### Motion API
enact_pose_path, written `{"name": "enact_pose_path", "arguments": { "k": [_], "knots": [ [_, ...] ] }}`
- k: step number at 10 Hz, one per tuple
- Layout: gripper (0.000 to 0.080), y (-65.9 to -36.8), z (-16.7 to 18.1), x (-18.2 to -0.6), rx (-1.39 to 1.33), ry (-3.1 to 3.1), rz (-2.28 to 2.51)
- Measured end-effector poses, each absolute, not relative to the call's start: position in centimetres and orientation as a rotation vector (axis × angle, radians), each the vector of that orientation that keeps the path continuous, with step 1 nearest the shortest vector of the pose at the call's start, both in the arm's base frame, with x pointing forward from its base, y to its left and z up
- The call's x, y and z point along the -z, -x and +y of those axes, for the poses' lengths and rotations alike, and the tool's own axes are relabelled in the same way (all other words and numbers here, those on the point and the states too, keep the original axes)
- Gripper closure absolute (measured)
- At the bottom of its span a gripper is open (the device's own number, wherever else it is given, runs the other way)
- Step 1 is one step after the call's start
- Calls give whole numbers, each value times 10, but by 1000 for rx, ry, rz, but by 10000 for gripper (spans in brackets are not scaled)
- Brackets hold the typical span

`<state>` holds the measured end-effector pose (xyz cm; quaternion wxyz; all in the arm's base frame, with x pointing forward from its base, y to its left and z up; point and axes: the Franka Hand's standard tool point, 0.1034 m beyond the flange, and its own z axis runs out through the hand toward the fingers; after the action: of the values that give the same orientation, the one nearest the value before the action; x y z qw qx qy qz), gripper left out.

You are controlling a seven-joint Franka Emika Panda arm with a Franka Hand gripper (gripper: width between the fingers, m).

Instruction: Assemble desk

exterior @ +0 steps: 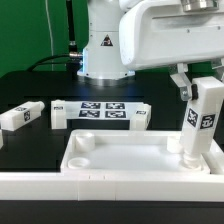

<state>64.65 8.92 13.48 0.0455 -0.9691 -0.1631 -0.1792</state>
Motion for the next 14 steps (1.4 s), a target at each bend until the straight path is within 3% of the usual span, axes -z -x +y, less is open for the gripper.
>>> {"name": "enact_pose_path", "arguments": {
  "k": [6, 12, 13, 14],
  "knots": [
    [509, -640, 91, -121, 544, 2959, -501],
    [509, -640, 92, -121, 630, 2953, -498],
    [413, -639, 92, -120, 630, 2953, -497],
    [240, -639, 92, -120, 630, 2953, -497]
  ]
}}
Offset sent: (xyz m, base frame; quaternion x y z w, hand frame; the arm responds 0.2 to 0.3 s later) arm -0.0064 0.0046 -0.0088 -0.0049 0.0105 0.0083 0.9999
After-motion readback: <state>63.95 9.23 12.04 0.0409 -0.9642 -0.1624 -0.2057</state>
